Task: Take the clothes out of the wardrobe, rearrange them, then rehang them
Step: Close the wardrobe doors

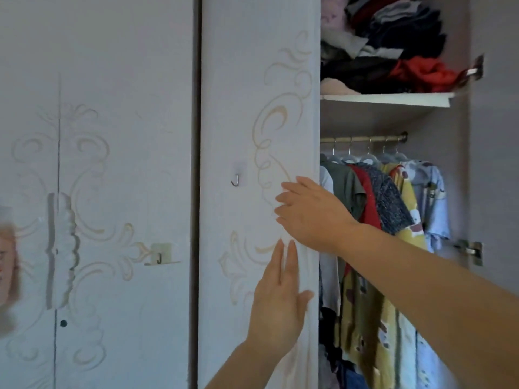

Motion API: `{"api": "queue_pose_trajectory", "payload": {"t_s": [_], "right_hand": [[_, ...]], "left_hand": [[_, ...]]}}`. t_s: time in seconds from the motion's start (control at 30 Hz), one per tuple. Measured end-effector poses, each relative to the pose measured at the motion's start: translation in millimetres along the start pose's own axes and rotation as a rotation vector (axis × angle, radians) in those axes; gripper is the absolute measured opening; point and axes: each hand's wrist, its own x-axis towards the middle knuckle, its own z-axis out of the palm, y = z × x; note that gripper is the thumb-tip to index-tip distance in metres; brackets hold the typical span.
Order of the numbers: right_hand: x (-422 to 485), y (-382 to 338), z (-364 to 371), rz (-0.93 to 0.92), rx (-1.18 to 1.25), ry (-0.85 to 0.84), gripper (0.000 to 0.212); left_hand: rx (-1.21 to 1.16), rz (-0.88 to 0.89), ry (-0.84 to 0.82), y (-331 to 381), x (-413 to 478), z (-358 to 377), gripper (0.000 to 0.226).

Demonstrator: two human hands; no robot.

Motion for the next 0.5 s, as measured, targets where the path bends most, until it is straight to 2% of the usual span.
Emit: {"api": "queue_pose_trajectory", "payload": {"t_s": [0.1, 0.17, 0.27, 0.5], "right_hand": [[-6, 26, 29, -0.027, 0.054, 0.042, 0.043], [-8, 45, 53, -0.057, 0.069, 0.127, 0.037], [-6, 74, 90, -0.053, 0.117, 0.162, 0.033], [0, 106, 165, -0.043, 0.13, 0.293, 0.048]], "left_hand": [[0.114, 0.058, 0.054, -10, 14, 38, 0.069], [0.167, 0.071, 0.058, -12, 26, 62, 0.069], [0.218, 0.083, 0.051, -17, 43, 92, 0.067], [0.367, -0.041, 0.011, -32, 78, 149, 0.065]]}}
